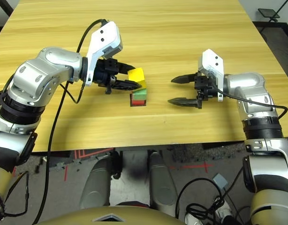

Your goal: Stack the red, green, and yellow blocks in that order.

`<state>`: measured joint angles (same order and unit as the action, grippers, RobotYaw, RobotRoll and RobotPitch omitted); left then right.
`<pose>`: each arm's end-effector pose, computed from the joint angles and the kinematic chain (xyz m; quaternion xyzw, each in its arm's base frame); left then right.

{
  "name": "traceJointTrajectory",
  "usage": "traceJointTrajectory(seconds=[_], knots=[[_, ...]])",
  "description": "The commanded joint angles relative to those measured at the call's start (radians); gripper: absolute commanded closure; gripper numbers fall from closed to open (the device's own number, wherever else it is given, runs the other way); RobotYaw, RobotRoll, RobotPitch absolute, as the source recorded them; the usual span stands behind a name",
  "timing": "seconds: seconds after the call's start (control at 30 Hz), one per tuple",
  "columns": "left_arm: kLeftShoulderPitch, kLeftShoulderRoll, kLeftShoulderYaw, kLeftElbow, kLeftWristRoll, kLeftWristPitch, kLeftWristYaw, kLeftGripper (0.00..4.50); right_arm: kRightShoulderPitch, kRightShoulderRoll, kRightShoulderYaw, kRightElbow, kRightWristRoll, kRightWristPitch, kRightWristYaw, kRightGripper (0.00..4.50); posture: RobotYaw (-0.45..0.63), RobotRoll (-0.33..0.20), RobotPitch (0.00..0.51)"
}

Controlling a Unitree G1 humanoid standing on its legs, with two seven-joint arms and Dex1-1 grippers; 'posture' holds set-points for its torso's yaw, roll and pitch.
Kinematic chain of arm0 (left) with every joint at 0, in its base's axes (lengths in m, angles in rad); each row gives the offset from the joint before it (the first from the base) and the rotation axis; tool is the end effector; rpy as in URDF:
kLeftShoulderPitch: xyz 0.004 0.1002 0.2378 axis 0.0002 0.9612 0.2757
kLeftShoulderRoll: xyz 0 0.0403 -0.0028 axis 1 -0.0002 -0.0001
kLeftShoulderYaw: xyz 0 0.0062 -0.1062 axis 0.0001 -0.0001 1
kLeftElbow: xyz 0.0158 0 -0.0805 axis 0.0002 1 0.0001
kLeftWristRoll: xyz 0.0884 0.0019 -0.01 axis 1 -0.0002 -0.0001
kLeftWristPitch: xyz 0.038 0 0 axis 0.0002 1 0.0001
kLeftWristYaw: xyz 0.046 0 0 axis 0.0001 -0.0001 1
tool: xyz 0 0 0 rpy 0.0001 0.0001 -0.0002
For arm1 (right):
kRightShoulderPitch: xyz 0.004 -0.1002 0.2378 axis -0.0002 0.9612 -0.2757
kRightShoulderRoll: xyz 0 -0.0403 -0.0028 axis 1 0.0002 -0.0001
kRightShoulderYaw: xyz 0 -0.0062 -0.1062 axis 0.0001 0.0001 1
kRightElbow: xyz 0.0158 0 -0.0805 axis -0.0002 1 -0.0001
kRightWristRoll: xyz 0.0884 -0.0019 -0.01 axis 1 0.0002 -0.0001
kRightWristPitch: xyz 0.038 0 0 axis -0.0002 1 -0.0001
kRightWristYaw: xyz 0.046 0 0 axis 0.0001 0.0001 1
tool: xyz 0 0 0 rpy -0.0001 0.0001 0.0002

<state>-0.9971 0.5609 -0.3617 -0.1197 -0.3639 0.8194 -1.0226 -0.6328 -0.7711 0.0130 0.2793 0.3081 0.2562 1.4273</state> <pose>0.2877 0.1288 0.2564 0.2510 0.0684 -0.6110 0.7476 0.2845 -0.2782 0.1975 -0.1949 0.0800 0.5819 0.7855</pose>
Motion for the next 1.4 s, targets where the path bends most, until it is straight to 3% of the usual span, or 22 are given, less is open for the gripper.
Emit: traceJointTrajectory(seconds=[0.03,0.93,0.97,1.13,1.3,1.4], knots=[[-0.009,-0.007,-0.026,0.011,0.025,-0.034,-0.030,2.44,0.022,-0.021,-0.020,-0.031,0.015,0.013,-0.015,0.00,0.00,0.000,0.258],[0.010,-0.010,-0.055,0.028,0.115,-0.096,-0.111,2.44,0.037,-0.029,-0.021,-0.056,0.033,0.028,-0.038,0.00,-0.01,0.000,0.276],[0.011,-0.014,-0.053,0.030,0.117,-0.098,-0.108,1.72,0.038,-0.029,-0.021,-0.056,0.034,0.027,-0.038,0.00,-0.01,0.000,0.276],[-0.001,-0.054,-0.019,0.029,0.102,-0.075,-0.082,0.06,0.038,-0.029,-0.023,-0.046,0.034,0.020,-0.040,0.00,0.00,0.000,0.272],[-0.016,-0.093,0.161,-0.013,-0.029,0.025,-0.032,0.03,0.011,-0.047,-0.051,-0.018,0.063,0.029,-0.019,0.00,0.00,-0.013,0.259],[0.011,-0.080,0.390,-0.060,-0.186,0.187,0.038,0.03,-0.021,-0.085,-0.110,0.016,0.112,0.088,-0.026,0.00,0.01,-0.026,0.251]])
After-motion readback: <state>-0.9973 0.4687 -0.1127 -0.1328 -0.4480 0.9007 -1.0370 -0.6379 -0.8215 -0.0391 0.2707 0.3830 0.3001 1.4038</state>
